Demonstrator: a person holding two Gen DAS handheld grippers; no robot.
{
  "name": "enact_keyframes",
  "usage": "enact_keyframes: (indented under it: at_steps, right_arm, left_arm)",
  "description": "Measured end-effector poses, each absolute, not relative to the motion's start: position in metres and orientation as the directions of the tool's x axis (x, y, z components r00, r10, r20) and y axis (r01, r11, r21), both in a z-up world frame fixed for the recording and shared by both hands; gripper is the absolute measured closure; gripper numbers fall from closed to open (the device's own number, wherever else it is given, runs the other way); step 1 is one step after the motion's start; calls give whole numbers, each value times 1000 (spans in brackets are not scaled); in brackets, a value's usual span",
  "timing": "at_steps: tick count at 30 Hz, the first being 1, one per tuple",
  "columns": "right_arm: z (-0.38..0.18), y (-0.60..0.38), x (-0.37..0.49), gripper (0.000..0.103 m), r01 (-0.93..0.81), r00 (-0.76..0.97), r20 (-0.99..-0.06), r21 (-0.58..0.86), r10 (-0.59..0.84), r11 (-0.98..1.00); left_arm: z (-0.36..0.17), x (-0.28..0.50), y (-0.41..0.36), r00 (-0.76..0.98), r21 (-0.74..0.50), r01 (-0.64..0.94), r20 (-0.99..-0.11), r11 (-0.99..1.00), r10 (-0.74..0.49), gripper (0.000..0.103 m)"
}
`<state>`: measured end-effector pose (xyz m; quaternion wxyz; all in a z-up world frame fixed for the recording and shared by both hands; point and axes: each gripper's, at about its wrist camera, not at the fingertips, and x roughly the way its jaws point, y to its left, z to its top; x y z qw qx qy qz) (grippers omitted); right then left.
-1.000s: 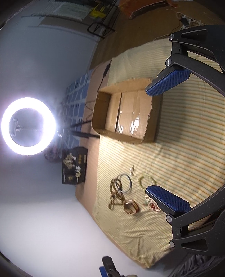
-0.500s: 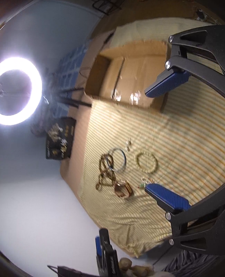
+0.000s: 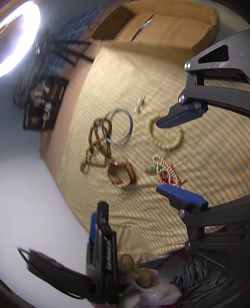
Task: Organize jewelry
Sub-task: 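Move the left tool to the red-strap watch while the right tool approaches the jade pendant, then close the left tool on the watch strap while the right tool grips the green jade pendant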
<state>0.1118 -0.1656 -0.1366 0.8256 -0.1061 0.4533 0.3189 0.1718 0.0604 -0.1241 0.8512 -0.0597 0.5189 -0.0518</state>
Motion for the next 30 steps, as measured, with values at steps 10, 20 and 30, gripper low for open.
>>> enact_keyframes:
  at_steps: [10,20,30]
  right_arm:
    - [-164,-129,123,74,-714,283,-863,101,418,693]
    - [-183,-109,129,79,-752,252,-895,57,367,657]
    - [-197,-99,146,82,-749,246,-911,39,332,661]
  left_arm:
    - [-156,200,63,365,-244,8,-902,970,-230,71]
    - [-176,213,64,325,-253,-2,-915,967,-239,74]
    - [-188,219,55,305,-245,19,-922,969,-239,81]
